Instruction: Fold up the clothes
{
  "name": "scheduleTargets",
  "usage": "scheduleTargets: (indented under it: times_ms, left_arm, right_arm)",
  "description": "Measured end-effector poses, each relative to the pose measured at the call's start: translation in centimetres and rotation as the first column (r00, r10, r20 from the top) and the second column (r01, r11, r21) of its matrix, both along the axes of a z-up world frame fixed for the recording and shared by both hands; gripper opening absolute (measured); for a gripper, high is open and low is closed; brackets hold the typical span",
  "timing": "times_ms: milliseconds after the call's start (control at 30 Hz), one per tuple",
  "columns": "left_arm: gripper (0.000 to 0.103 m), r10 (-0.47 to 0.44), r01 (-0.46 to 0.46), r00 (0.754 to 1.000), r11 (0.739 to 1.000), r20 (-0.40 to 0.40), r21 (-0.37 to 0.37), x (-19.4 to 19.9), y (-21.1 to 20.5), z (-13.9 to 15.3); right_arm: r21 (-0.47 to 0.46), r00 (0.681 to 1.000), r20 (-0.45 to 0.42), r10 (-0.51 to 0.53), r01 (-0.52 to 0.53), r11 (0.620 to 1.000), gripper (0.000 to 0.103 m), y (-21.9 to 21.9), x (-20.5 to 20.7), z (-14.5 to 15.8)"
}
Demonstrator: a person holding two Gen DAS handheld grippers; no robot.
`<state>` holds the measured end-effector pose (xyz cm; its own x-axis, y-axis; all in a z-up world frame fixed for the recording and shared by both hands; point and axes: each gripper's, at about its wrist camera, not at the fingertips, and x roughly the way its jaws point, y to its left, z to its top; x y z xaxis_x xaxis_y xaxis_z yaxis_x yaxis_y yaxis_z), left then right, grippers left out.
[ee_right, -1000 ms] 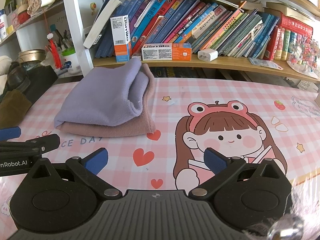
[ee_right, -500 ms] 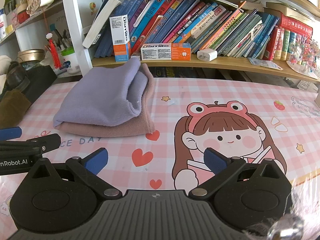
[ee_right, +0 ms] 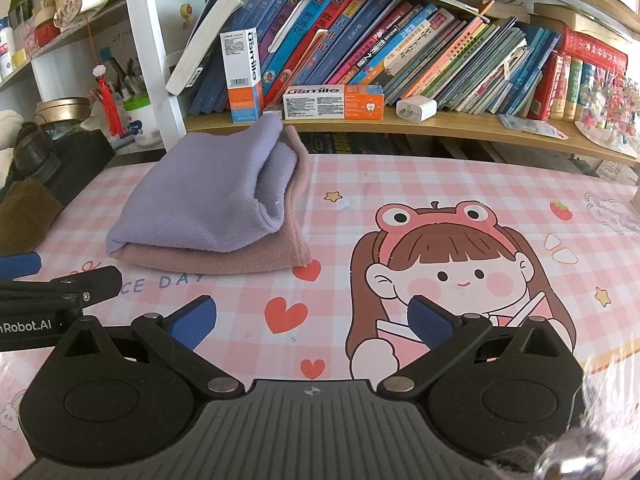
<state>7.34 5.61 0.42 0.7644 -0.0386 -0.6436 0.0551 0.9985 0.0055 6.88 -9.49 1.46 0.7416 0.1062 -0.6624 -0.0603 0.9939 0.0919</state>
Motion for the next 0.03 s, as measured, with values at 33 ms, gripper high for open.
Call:
scheduleTargets:
  times_ms: [33]
  left_arm:
    - [0.103,0.000,0.000,1.000,1.000,0.000,0.000,0.01,-0.01,0.00]
  right_arm:
    - [0.000,1.000,0.000,-0.001,0.001,1.000,0.103,0.02,-0.02,-0.01]
